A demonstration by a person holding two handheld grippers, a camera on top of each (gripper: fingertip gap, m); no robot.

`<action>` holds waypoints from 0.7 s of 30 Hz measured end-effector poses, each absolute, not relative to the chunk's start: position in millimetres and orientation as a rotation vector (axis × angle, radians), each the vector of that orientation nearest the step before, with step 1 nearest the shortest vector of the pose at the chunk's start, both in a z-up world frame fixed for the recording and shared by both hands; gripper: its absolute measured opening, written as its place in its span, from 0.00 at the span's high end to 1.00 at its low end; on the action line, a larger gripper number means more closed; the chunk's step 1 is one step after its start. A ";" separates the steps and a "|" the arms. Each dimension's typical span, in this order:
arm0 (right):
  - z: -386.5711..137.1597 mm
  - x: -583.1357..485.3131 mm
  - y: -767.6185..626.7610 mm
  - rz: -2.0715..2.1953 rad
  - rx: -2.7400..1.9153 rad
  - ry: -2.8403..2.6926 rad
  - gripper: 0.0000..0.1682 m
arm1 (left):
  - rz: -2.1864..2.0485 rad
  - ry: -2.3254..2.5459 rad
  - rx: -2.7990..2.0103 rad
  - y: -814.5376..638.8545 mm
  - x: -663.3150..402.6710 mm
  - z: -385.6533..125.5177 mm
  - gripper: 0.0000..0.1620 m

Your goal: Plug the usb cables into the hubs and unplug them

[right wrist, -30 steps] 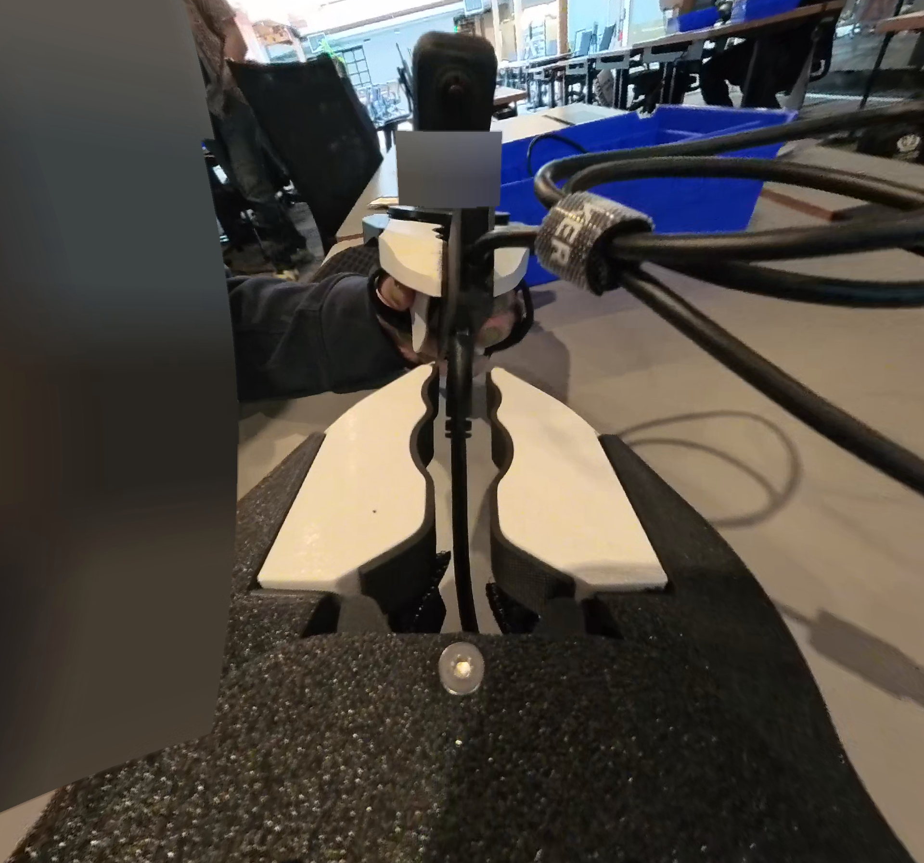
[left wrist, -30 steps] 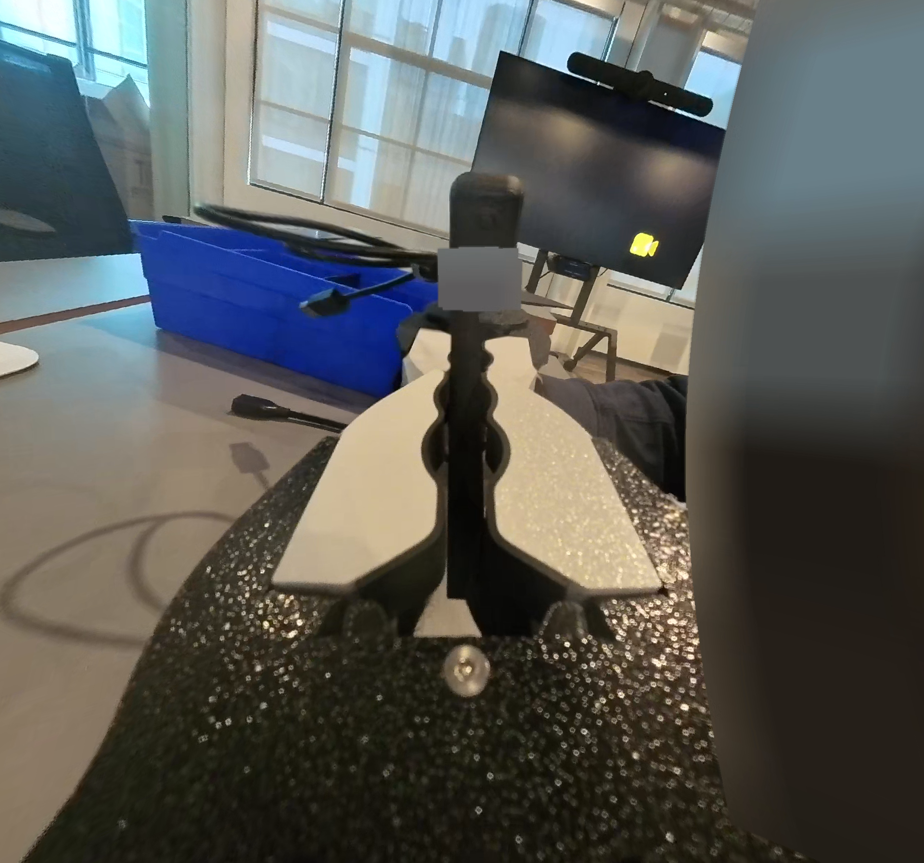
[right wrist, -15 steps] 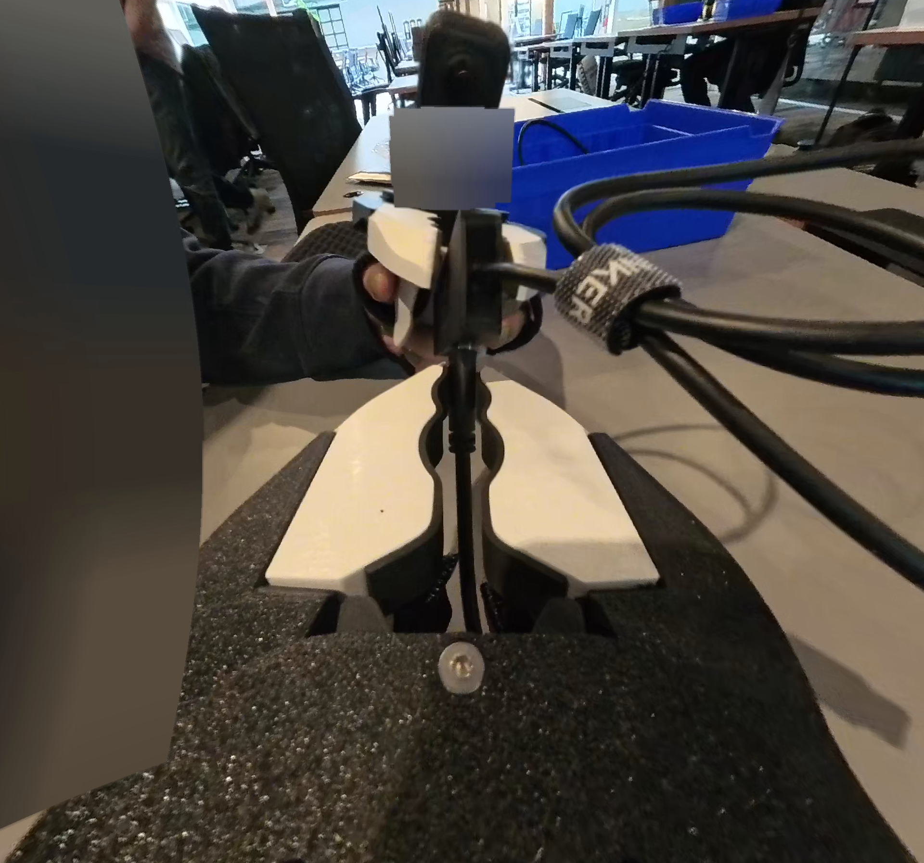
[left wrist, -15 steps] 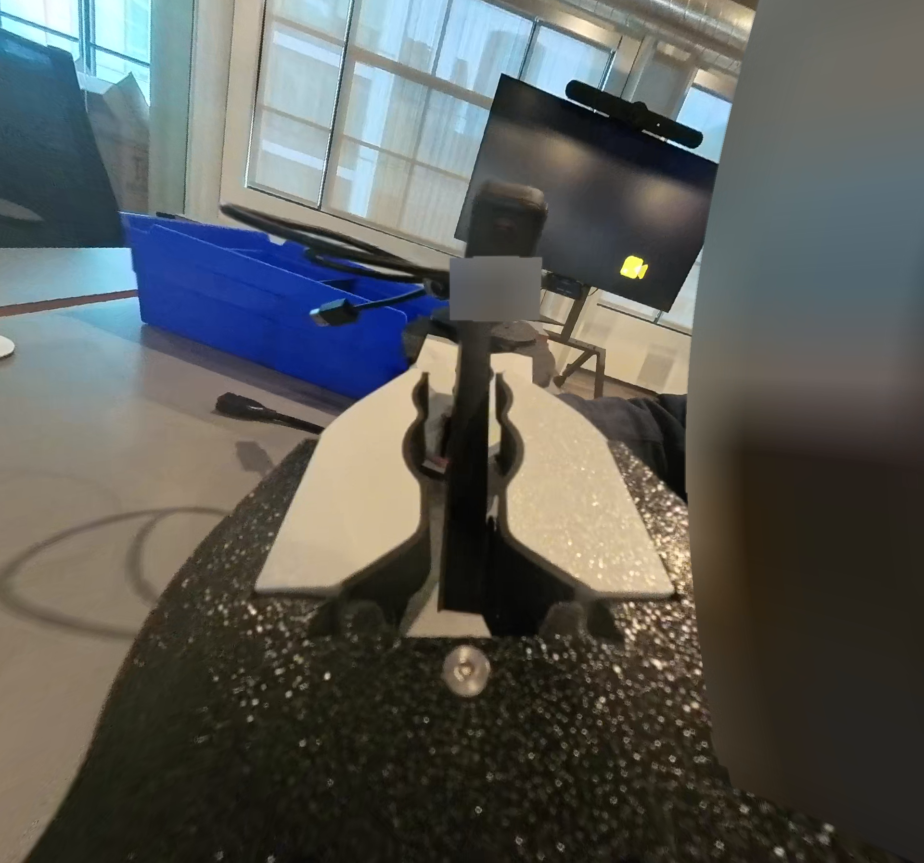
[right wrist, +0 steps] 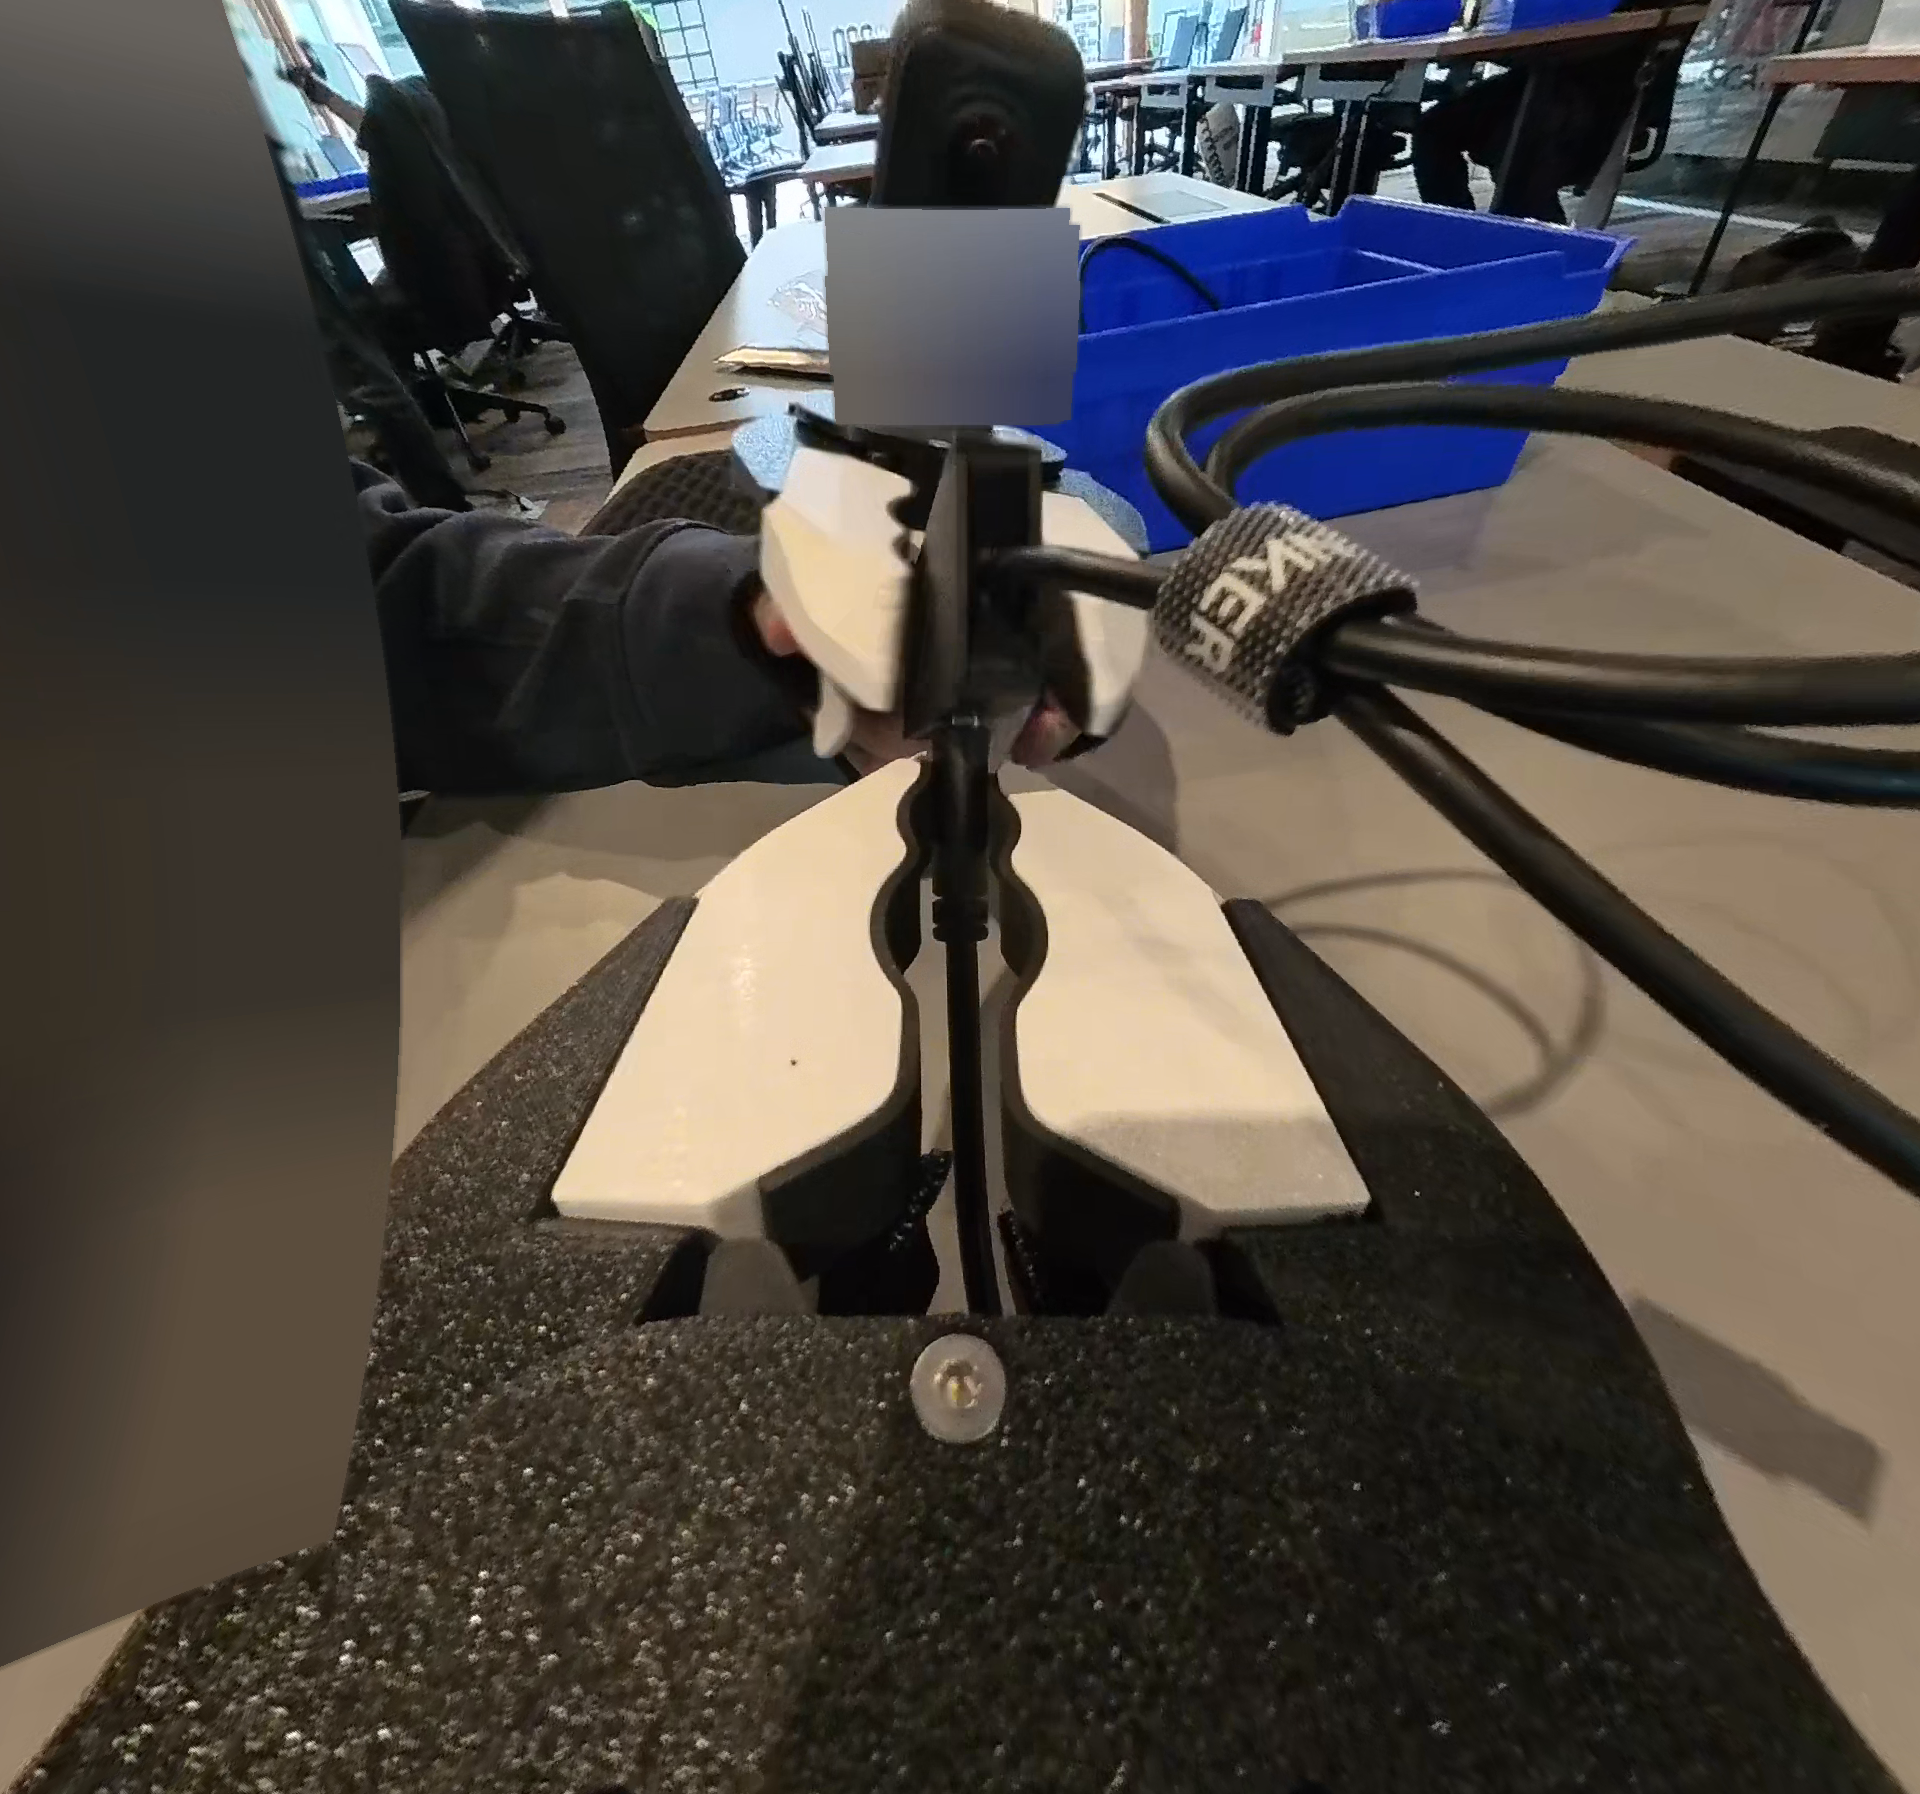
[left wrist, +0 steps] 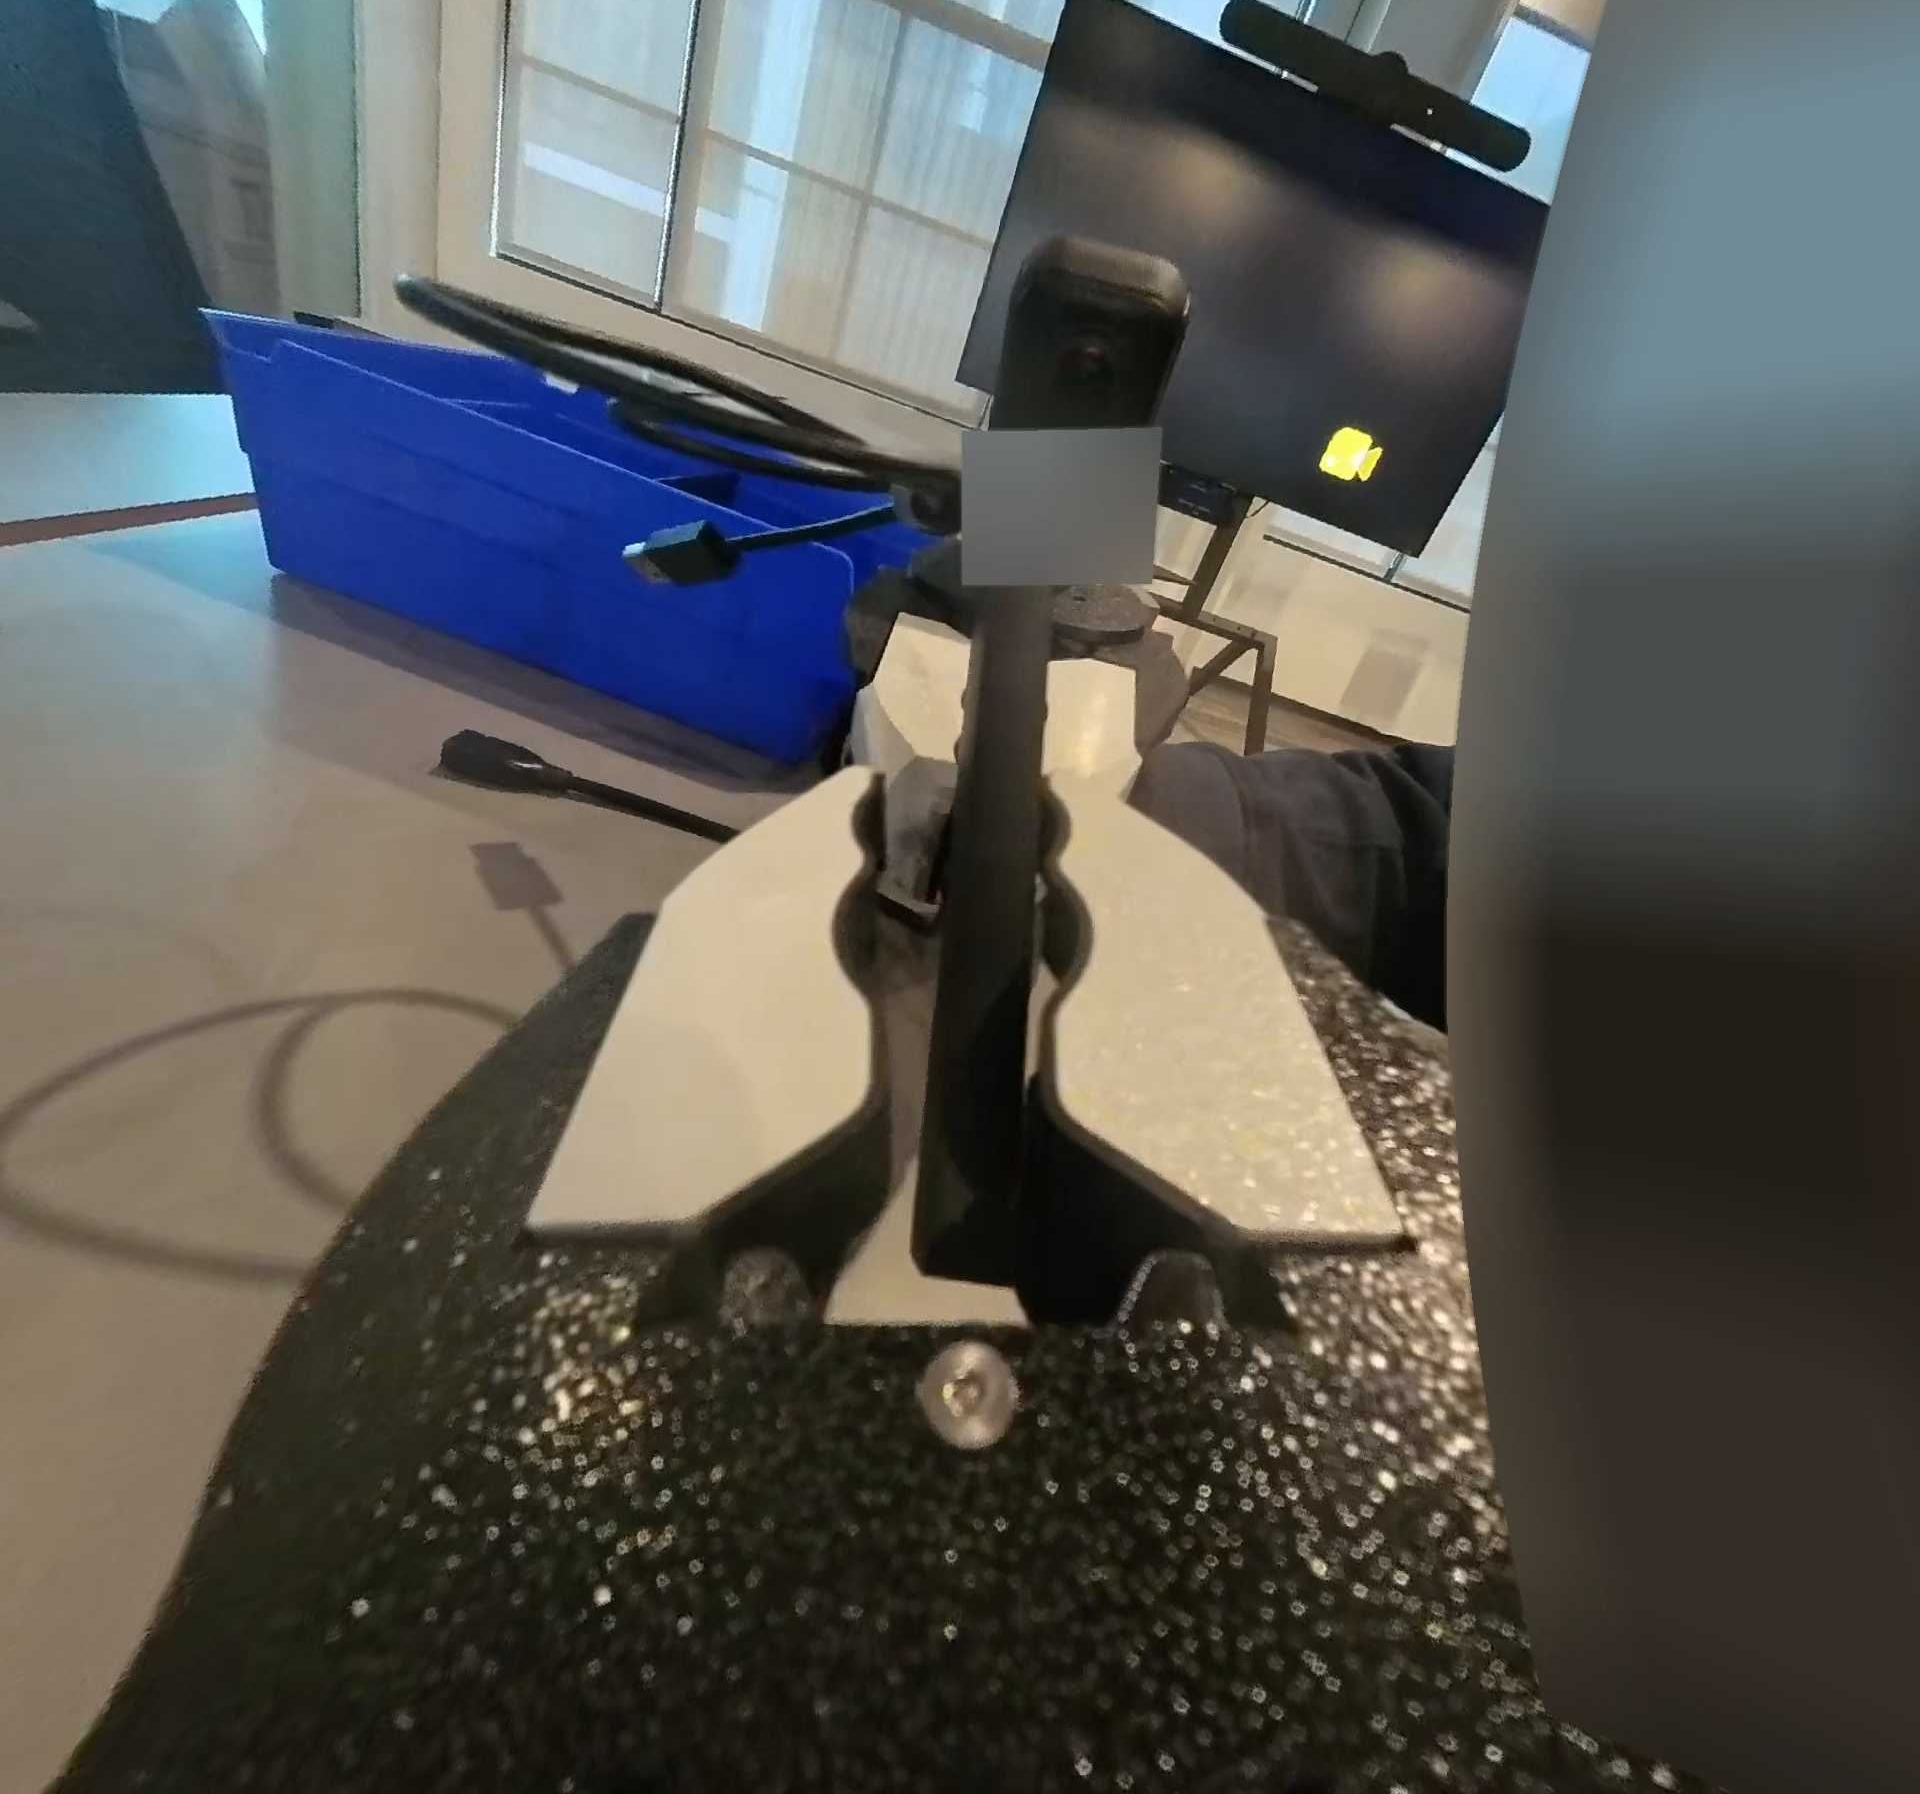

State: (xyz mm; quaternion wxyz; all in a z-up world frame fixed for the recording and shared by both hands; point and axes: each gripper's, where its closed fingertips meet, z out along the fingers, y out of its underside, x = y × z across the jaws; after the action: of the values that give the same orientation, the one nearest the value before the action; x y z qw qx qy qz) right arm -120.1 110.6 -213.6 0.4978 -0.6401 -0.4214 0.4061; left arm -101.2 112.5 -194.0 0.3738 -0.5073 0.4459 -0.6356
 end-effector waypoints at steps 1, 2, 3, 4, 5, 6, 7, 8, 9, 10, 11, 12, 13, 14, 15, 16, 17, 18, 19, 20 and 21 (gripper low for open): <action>-214.1 -120.2 110.2 0.977 -1.554 -1.020 0.94 | -1.624 1.147 -1.284 111.7 -101.8 -193.3 0.88; -214.5 -120.0 110.7 0.974 -1.558 -1.015 0.94 | -1.618 1.156 -1.269 110.6 -102.2 -192.8 0.92; -214.5 -119.9 110.5 0.978 -1.559 -1.014 0.94 | -1.600 1.156 -1.264 111.2 -101.9 -192.7 0.93; -214.3 -119.1 110.7 0.983 -1.561 -1.011 0.94 | -1.584 1.156 -1.254 111.6 -101.7 -192.6 0.93; -213.9 -119.1 110.4 0.988 -1.560 -1.010 0.95 | -1.578 1.161 -1.243 111.1 -101.9 -192.2 0.93; -212.9 -120.2 108.6 1.000 -1.557 -1.011 0.95 | -1.587 1.169 -1.235 110.0 -102.5 -191.2 0.93; -210.6 -120.9 105.7 1.029 -1.546 -1.011 0.94 | -1.612 1.175 -1.222 107.6 -103.7 -189.1 0.93; -207.1 -120.0 100.7 1.089 -1.526 -1.009 0.95 | -1.651 1.179 -1.200 104.1 -105.2 -185.5 0.93; -202.5 -121.8 96.2 1.155 -1.505 -1.004 0.95 | -1.692 1.178 -1.175 100.2 -106.6 -181.2 0.93; -198.1 -122.4 92.4 1.217 -1.482 -0.995 0.94 | -1.724 1.177 -1.152 96.9 -107.6 -177.1 0.93; -195.9 -122.6 91.5 1.253 -1.477 -0.983 0.94 | -1.728 1.171 -1.144 96.2 -107.9 -175.0 0.93; -195.4 -122.0 93.9 1.243 -1.480 -0.968 0.94 | -1.709 1.159 -1.151 98.5 -107.6 -174.4 0.93; -195.4 -121.8 97.2 1.202 -1.481 -0.961 0.95 | -1.694 1.145 -1.161 101.3 -107.5 -173.9 0.93; -194.4 -121.9 100.5 1.150 -1.482 -0.951 0.95 | -1.687 1.122 -1.167 104.3 -107.8 -172.6 0.93; -193.2 -122.3 102.7 1.100 -1.486 -0.948 0.95 | -1.683 1.099 -1.168 106.3 -108.3 -171.0 0.93; -192.5 -122.4 105.0 1.040 -1.492 -0.947 0.95 | -1.674 1.080 -1.170 108.0 -108.8 -169.6 0.93; -191.7 -122.6 106.4 0.982 -1.493 -0.949 0.95 | -1.672 1.067 -1.169 109.0 -109.3 -168.3 0.93; -190.1 -123.3 105.9 0.958 -1.490 -0.951 0.94 | -1.687 1.060 -1.163 108.3 -110.2 -166.4 0.93; -187.1 -124.5 102.9 0.994 -1.483 -0.950 0.94 | -1.726 1.058 -1.150 105.7 -111.4 -163.7 0.93; -183.7 -125.8 99.0 1.079 -1.475 -0.938 0.95 | -1.767 1.056 -1.134 102.9 -112.5 -160.8 0.93; -180.5 -126.5 95.9 1.175 -1.463 -0.914 0.95 | -1.801 1.051 -1.121 100.7 -113.0 -158.3 0.93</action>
State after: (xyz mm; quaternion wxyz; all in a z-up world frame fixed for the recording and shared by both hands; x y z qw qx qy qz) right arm -126.5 95.9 -180.5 0.5030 -0.6058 -0.3785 0.4866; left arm -113.0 100.7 -158.3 0.3775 -0.4385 0.4112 -0.7043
